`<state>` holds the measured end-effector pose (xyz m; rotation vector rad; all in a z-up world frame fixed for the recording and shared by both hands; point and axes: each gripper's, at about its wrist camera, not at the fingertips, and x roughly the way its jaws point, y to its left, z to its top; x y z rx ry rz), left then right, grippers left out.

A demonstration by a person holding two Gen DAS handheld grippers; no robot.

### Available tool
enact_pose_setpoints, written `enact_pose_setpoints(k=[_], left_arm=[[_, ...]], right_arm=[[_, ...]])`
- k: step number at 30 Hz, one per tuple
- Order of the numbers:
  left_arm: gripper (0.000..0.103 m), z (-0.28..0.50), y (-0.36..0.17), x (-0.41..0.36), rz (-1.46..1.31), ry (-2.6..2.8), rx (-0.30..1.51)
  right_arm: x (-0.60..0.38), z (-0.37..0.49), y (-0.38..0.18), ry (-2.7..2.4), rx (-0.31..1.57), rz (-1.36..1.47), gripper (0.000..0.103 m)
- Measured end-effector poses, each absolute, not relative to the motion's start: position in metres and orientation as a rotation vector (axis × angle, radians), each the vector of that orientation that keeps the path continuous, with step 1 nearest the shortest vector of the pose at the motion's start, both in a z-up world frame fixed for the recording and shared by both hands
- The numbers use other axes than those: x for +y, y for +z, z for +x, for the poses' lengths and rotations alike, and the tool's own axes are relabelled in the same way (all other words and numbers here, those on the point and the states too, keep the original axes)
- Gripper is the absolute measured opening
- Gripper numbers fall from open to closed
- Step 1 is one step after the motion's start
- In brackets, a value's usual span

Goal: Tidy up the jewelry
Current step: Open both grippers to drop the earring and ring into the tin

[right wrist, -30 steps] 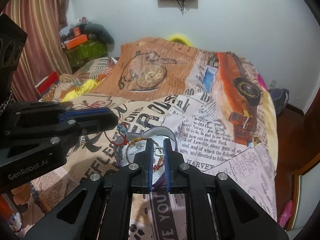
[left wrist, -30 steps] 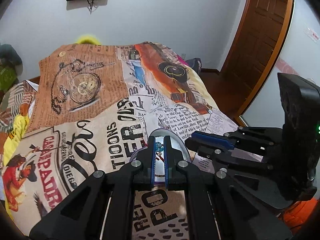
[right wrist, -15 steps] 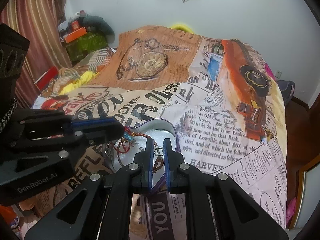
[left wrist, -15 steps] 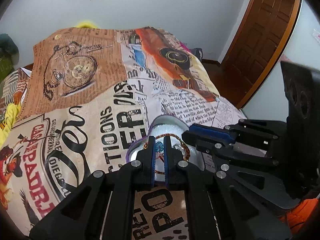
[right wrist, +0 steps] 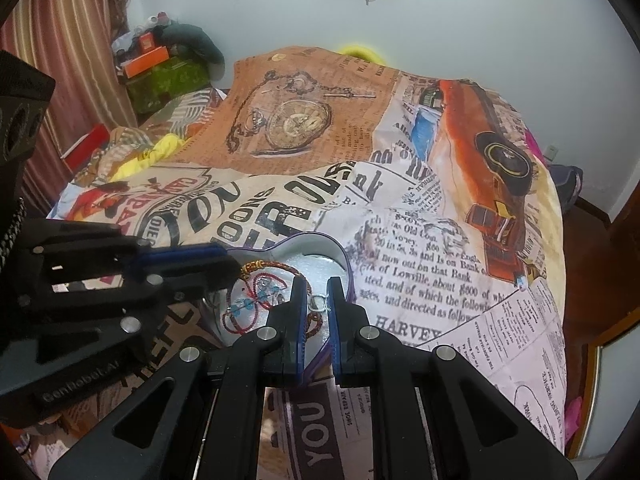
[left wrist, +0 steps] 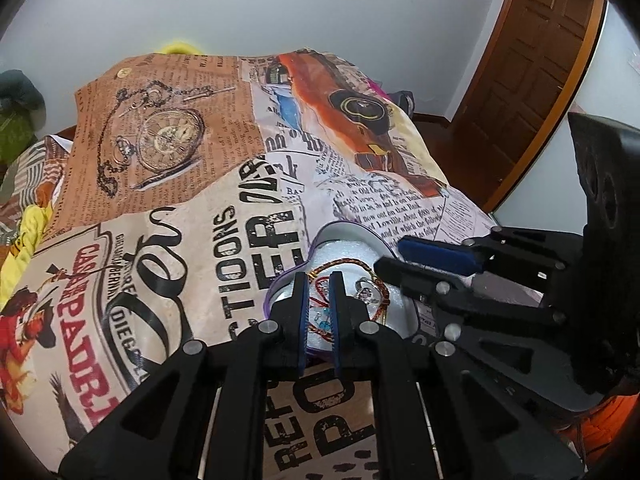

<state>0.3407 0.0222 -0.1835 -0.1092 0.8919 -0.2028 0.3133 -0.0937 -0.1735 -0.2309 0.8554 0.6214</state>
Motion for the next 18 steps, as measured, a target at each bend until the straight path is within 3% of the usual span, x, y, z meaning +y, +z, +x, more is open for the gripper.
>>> enact_pose_setpoints(k=[3, 6, 10, 18], left_arm=[[0.009, 0.337, -0.179, 0.024, -0.100, -0.188, 0.883], [0.011, 0.334, -0.175, 0.026, -0.101, -0.182, 0.881], [0.023, 0.325, -0.166, 0.028, -0.101, -0.166, 0.866], [0.025, 0.302, -0.143, 0.027, -0.092, -0.167, 0.841]], right_arm=[[-0.095, 0.313, -0.172, 0.615, 0.860, -0.227, 0.033], [-0.096, 0.309, -0.166, 0.605, 0.835, -0.231, 0.034], [-0.098, 0.303, -0.158, 0.598, 0.817, -0.240, 0.034], [-0.104, 0.285, -0.136, 0.593, 0.783, -0.236, 0.034]])
